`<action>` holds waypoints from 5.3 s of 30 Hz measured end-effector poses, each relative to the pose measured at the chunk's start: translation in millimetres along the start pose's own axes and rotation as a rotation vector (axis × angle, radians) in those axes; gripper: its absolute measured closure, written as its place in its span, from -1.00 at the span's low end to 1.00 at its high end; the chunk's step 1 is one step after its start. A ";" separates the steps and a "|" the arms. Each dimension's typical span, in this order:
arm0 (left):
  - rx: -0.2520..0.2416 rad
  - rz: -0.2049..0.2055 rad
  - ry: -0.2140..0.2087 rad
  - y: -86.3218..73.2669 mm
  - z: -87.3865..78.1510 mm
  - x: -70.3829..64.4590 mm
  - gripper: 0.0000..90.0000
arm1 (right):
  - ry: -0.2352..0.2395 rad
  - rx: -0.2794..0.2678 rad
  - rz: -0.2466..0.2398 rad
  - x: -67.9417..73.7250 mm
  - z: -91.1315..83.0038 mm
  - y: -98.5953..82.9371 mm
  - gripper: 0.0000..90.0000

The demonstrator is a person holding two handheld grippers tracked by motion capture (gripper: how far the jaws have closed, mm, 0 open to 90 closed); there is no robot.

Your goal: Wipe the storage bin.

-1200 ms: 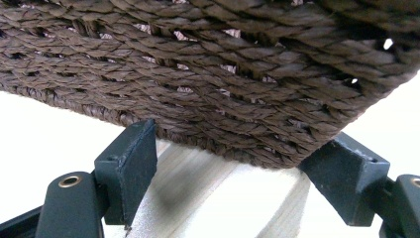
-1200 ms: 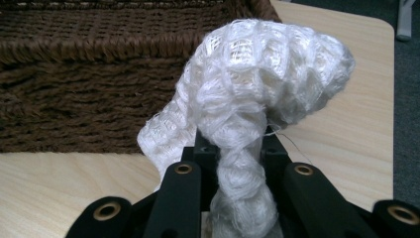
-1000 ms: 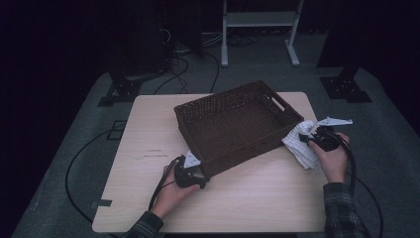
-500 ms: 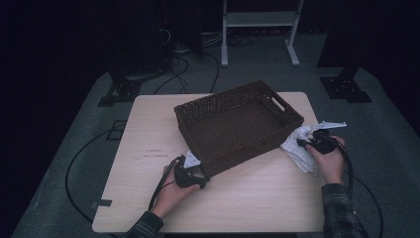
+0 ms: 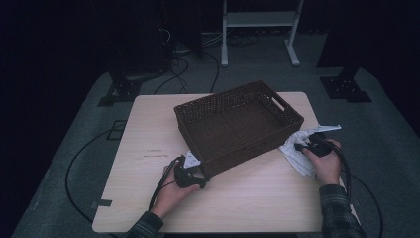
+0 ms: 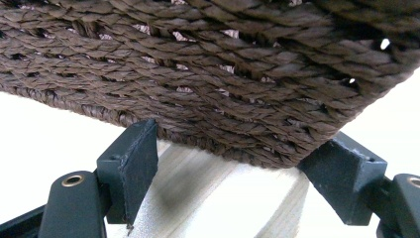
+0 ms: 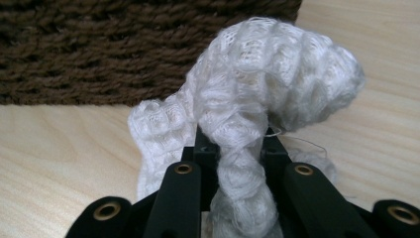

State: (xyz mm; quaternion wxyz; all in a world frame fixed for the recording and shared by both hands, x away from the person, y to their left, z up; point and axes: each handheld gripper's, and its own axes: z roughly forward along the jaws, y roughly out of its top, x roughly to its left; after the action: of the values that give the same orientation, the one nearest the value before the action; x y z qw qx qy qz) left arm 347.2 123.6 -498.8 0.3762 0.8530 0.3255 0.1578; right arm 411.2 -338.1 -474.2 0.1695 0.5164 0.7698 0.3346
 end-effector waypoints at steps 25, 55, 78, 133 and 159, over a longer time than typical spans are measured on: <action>-0.003 -0.003 0.000 -0.1 0.2 -0.2 -0.48 | 0.048 -0.087 -0.027 14.6 -20.5 12.5 0.69; -0.002 -0.002 0.000 -0.1 0.0 -0.2 -0.48 | 0.067 -0.159 -0.096 34.0 -43.6 27.4 0.69; -0.001 0.000 0.000 -0.1 0.0 -0.1 -0.48 | 0.083 -0.046 -0.101 37.4 -9.4 15.7 0.69; -0.004 -0.004 0.000 -0.1 0.1 -0.2 -0.48 | 0.099 -0.112 -0.191 65.3 -35.2 31.4 0.69; -0.004 -0.004 0.000 -0.1 0.1 -0.3 -0.48 | 0.106 -0.069 -0.213 72.7 -22.5 26.4 0.69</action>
State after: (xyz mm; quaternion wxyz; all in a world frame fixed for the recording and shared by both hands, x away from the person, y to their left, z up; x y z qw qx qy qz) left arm 347.0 123.4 -499.0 0.3784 0.8516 0.3268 0.1577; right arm 385.7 -273.4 -433.7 0.1808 0.4073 0.8162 0.3678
